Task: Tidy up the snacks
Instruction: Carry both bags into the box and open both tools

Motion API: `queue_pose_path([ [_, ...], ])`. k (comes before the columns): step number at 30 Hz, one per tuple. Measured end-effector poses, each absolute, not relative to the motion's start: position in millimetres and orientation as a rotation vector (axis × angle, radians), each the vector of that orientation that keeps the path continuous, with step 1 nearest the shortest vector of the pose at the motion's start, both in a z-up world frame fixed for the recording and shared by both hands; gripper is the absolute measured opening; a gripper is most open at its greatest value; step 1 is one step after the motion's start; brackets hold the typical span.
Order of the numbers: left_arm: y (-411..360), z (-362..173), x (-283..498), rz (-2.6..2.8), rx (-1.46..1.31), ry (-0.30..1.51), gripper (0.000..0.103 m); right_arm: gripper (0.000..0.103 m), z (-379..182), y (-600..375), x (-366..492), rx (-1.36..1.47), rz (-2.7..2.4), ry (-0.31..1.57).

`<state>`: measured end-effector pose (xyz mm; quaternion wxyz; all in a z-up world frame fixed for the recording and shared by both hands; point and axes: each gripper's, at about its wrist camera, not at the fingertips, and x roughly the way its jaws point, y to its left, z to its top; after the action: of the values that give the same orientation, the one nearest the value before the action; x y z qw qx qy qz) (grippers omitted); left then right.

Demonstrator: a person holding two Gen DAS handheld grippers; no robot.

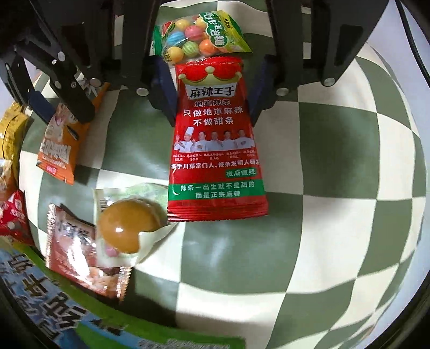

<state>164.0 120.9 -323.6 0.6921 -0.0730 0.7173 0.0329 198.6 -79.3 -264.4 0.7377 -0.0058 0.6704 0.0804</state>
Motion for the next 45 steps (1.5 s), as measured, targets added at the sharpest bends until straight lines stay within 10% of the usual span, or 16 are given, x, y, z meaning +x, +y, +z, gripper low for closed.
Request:
queue_pose_path([
  [25,81,-71,293,-0.226,-0.117,1.227,0.043,0.059,-77,-164,309,0.186,0.323,1.166],
  [39,117,-172,472,-0.068,-0.085,1.427,0.043,0.060,-154,-158,512,0.130,0.211,1.348],
  [45,127,-196,503,-0.025,-0.100,1.483,0.057,0.093,-176,-150,534,0.082,0.192,1.402],
])
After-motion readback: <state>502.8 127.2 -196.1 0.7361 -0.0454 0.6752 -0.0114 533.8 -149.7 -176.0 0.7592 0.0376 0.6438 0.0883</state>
